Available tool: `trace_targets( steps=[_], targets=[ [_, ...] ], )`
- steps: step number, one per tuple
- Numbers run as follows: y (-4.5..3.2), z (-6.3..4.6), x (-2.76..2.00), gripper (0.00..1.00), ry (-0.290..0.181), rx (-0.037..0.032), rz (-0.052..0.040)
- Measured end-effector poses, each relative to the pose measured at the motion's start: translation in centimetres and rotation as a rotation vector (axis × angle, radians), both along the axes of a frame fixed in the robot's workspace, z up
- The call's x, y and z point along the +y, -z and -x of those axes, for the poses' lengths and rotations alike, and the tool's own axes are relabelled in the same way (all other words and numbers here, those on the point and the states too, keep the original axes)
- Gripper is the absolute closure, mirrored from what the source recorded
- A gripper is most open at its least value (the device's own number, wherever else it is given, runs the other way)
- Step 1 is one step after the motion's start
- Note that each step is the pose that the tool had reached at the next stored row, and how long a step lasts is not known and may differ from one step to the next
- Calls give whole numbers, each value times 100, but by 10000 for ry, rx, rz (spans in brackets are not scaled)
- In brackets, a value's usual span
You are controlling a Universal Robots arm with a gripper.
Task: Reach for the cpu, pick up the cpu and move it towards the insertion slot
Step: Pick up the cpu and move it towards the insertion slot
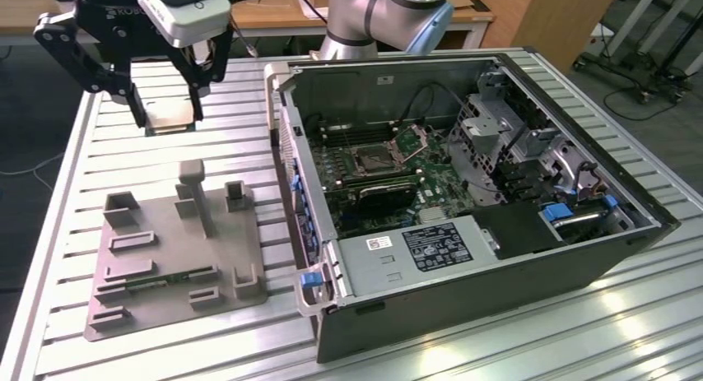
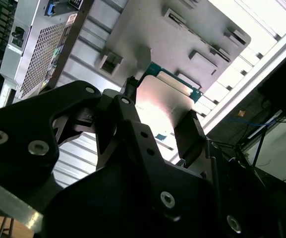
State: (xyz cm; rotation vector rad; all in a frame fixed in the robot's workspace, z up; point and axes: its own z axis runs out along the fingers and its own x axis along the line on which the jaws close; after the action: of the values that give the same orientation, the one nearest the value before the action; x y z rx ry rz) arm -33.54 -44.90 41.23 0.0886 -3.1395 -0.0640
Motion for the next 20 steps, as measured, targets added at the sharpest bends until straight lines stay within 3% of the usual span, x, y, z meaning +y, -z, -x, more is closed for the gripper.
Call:
trace_targets(
  steps=[20],
  targets=[
    [0,-106,0,45,0,1,1]
  ],
)
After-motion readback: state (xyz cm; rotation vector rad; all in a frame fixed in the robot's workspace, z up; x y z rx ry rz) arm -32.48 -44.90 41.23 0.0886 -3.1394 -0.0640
